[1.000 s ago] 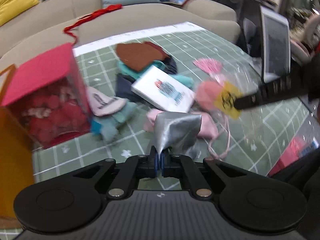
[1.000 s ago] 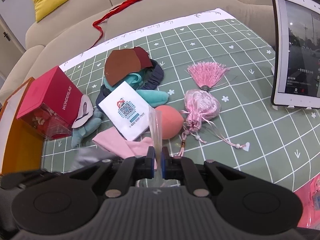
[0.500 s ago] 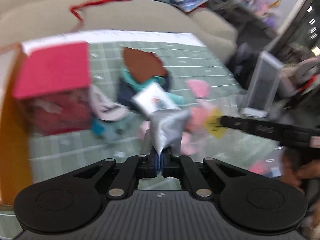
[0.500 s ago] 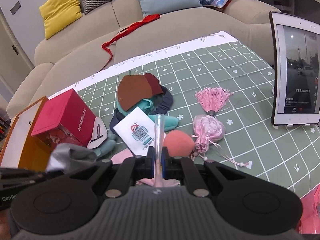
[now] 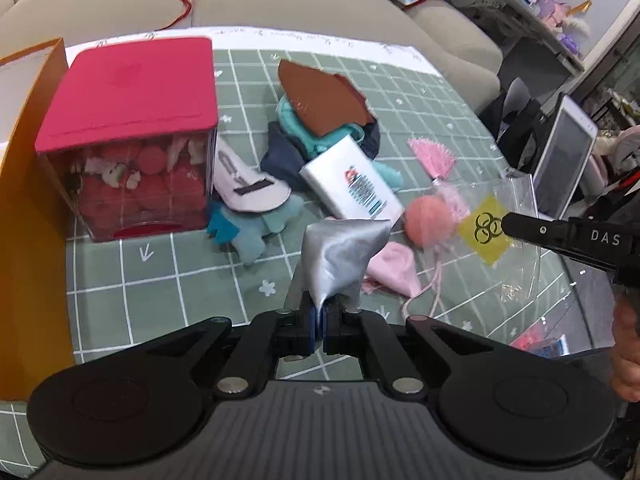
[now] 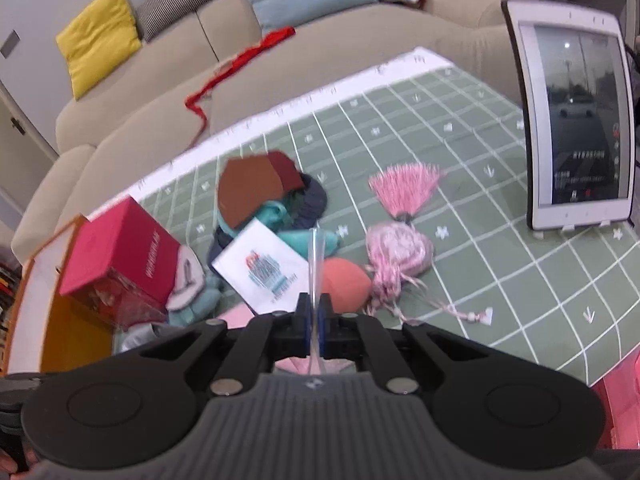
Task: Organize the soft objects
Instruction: 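Lift the silver pouch with the left tool and carry it over the white box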
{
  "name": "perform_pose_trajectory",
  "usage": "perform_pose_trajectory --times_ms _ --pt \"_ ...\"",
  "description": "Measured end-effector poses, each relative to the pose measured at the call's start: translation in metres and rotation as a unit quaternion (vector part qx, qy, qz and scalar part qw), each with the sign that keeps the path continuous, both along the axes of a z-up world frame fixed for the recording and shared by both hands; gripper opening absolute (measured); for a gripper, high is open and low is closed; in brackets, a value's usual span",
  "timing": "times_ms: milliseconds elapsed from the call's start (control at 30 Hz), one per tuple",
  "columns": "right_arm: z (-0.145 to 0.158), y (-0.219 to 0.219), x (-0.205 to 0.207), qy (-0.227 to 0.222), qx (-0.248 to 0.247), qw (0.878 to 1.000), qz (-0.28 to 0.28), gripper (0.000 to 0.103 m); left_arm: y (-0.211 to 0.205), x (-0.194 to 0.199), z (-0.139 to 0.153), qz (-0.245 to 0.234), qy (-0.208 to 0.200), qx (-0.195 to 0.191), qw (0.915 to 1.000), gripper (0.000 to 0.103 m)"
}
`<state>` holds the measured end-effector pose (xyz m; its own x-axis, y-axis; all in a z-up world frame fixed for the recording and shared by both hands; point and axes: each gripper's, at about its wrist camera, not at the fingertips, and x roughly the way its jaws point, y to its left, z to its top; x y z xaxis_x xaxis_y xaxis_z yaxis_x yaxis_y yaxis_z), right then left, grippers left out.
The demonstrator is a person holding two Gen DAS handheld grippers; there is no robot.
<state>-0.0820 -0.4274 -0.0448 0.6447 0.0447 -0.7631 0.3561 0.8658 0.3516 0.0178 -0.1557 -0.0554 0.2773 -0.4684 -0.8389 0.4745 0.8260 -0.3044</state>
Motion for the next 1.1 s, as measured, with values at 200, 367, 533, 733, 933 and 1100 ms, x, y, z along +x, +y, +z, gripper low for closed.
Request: perform_pose_trajectory --times_ms 200,367,533,733,933,1100 --pt "0.038 0.011 -0.01 -0.044 -0.001 0.999 -0.021 0.001 0.004 -0.001 0.024 0.01 -0.018 0.019 0.9996 0.003" --pt "0.066 0.034 -0.012 -0.067 -0.012 0.998 -0.005 0.001 0.016 -0.003 0.044 0.02 -0.046 0.014 0.9986 0.003" --pt "0.079 0.063 -0.002 -0.07 -0.014 0.997 0.014 0.0 0.033 0.0 0.057 0.031 -0.038 -0.001 0.9988 0.003" --pt "0.1 0.101 0.016 -0.079 -0.017 0.996 0.041 0.0 0.067 0.007 0.085 0.074 -0.063 0.012 0.9952 0.003" --pt "0.126 0.151 0.036 -0.104 -0.017 0.991 0.084 0.001 0.114 0.011 0.118 0.127 -0.113 0.009 0.9855 0.004" --pt "0.144 0.193 0.05 -0.13 -0.002 0.984 0.125 0.001 0.153 0.018 0.129 0.154 -0.12 -0.009 0.9807 0.004"
